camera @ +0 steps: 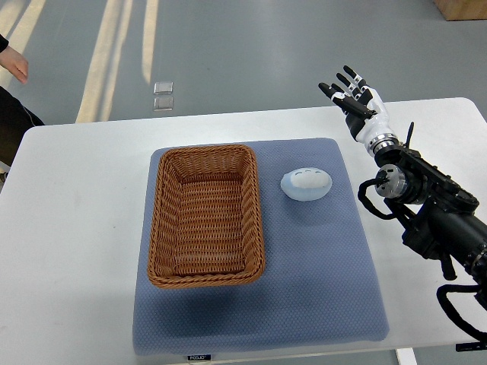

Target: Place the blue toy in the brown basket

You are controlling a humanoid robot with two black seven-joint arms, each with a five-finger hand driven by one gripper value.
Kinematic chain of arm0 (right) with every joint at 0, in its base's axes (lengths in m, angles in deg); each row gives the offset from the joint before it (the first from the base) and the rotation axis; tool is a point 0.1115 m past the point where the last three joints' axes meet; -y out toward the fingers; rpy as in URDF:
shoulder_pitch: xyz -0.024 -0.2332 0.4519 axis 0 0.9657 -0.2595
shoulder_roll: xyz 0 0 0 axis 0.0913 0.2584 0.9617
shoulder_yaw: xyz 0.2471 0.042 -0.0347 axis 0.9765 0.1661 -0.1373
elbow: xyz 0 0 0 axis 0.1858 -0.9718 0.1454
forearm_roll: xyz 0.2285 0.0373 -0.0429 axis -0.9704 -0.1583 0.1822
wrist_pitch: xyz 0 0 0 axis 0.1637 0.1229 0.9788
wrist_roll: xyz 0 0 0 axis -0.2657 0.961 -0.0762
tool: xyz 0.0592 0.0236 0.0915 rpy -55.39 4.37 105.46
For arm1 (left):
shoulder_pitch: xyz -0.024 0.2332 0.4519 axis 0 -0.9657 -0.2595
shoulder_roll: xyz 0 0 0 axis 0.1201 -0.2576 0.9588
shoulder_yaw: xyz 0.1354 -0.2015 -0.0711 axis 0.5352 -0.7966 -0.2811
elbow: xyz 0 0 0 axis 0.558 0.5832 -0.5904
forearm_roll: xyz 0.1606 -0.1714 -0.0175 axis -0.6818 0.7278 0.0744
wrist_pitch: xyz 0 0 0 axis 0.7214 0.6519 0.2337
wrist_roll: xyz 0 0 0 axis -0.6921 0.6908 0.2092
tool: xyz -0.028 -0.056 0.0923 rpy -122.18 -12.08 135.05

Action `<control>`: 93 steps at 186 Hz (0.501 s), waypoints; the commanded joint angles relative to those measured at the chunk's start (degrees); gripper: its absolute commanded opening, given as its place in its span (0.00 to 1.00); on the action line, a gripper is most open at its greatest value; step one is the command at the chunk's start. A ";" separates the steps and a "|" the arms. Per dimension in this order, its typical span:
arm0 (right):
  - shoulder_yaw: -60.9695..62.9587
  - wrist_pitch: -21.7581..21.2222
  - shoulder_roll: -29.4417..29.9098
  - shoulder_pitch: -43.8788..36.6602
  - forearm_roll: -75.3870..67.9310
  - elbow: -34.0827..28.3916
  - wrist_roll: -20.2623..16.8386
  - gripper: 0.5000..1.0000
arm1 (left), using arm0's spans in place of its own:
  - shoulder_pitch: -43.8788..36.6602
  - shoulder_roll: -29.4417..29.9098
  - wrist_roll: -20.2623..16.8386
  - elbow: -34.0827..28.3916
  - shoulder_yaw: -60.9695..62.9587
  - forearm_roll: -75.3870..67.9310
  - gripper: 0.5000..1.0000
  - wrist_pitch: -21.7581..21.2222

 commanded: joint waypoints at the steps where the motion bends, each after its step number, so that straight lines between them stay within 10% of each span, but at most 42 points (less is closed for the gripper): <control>1: 0.04 0.00 0.00 -0.01 0.00 0.01 -0.03 0.82 | 0.00 0.00 -0.03 0.08 -0.01 0.00 1.00 0.00; 93: -0.05 -0.26 0.00 0.16 0.00 0.10 0.06 0.82 | -0.09 0.00 -0.03 -0.45 0.42 0.00 1.00 -0.09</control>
